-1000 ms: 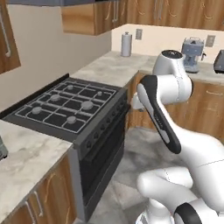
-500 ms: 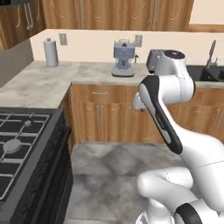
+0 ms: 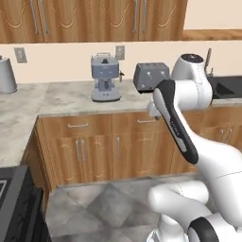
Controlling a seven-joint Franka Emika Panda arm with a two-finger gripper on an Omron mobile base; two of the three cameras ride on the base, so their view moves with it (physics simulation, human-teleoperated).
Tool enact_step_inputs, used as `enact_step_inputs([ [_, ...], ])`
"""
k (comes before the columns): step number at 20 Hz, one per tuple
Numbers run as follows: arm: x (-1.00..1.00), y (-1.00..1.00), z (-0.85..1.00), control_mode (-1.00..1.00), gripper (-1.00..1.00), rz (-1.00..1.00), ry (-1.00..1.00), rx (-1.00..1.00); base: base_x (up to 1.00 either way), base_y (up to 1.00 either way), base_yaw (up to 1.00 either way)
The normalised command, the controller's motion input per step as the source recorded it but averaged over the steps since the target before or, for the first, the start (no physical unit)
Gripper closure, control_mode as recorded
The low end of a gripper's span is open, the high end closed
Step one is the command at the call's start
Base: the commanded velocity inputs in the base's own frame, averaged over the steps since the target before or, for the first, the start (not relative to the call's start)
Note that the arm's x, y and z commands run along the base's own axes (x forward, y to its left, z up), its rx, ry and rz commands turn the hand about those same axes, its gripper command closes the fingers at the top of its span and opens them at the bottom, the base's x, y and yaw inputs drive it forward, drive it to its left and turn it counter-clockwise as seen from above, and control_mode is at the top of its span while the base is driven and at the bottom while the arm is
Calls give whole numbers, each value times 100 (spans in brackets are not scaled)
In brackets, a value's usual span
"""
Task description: Navigate to the coffee machine.
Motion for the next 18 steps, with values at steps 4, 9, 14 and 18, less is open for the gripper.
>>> enact_step_inputs([
  [4,0,0,0,100,-100,0,0,0,100,1,0],
  [9,0,0,0,100,-100,0,0,0,99,32,0],
  [14,0,0,0,100,-100,0,0,0,71,55,-1],
  [18,0,0,0,100,-100,0,0,0,54,53,-1],
])
